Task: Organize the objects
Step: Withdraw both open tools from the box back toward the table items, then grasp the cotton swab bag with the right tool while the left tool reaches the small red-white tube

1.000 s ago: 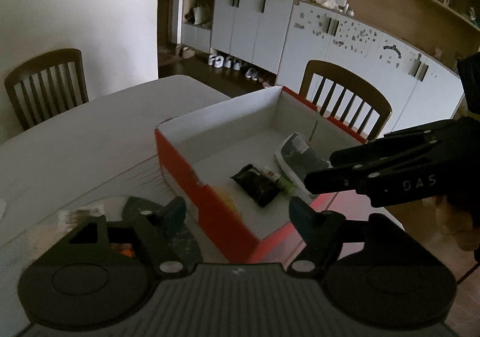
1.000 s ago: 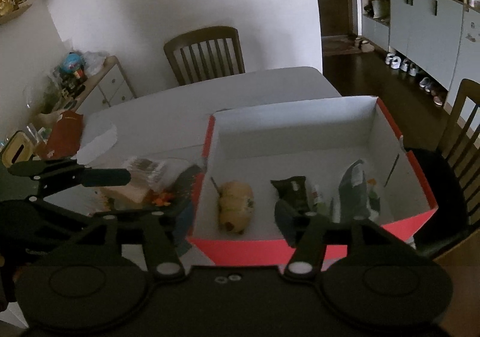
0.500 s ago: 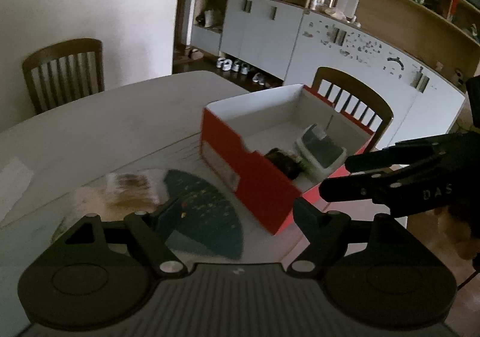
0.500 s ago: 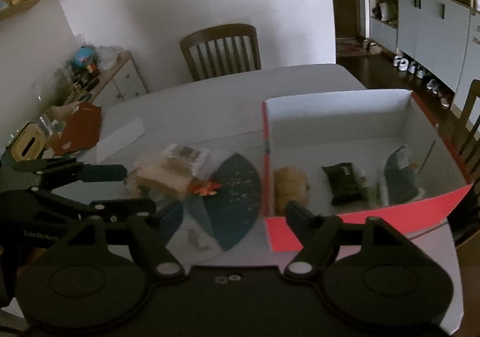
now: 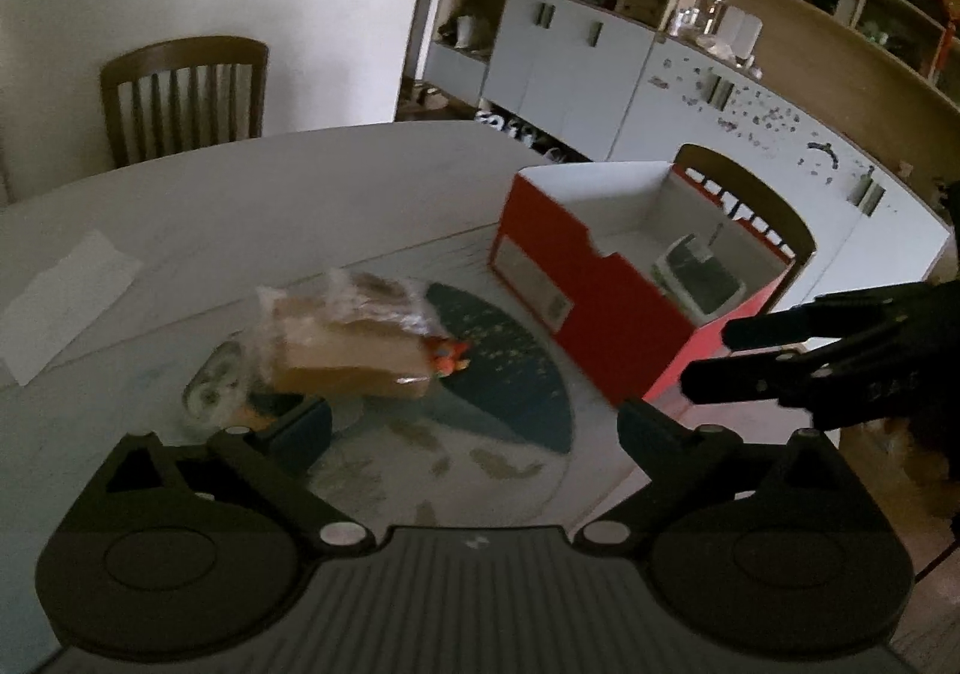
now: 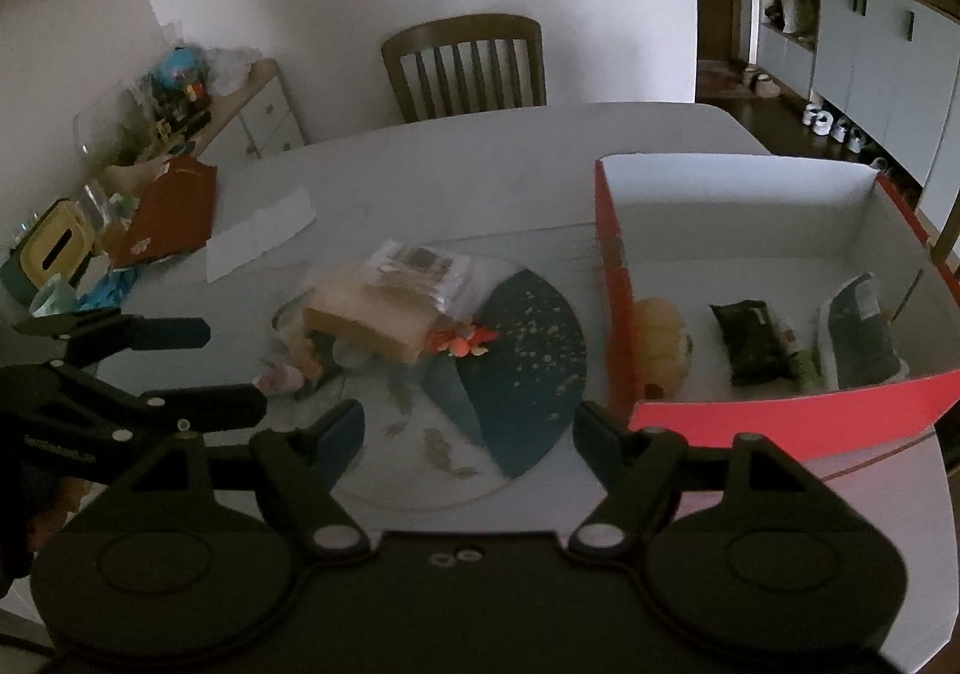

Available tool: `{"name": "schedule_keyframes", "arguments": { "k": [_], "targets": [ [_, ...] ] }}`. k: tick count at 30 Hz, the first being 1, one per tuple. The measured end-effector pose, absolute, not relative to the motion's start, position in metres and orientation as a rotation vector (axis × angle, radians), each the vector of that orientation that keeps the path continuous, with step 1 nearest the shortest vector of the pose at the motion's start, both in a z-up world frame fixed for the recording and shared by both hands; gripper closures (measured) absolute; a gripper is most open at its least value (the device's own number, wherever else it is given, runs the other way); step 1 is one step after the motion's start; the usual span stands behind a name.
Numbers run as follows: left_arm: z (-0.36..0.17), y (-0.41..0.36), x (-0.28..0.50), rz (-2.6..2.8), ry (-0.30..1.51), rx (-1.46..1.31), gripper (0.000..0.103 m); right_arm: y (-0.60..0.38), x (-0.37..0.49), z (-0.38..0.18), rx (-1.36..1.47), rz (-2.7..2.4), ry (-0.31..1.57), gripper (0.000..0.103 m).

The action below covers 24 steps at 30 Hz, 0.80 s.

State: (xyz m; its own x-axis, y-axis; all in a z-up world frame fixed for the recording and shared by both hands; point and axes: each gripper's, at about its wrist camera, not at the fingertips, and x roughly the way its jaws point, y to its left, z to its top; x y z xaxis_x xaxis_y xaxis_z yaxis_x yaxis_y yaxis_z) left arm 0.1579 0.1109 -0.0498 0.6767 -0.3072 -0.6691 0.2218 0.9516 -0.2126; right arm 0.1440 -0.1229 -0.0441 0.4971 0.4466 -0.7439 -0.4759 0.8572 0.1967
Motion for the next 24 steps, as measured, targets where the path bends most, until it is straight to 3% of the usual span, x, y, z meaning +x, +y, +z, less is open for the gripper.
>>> {"name": "schedule_keyframes", "arguments": {
  "k": [24],
  "targets": [
    [-0.131,0.176,0.176,-0.113,0.834,-0.125,0.0,-0.044,0.214,-0.067,-0.164,0.629,0.887,0.027]
  ]
}}
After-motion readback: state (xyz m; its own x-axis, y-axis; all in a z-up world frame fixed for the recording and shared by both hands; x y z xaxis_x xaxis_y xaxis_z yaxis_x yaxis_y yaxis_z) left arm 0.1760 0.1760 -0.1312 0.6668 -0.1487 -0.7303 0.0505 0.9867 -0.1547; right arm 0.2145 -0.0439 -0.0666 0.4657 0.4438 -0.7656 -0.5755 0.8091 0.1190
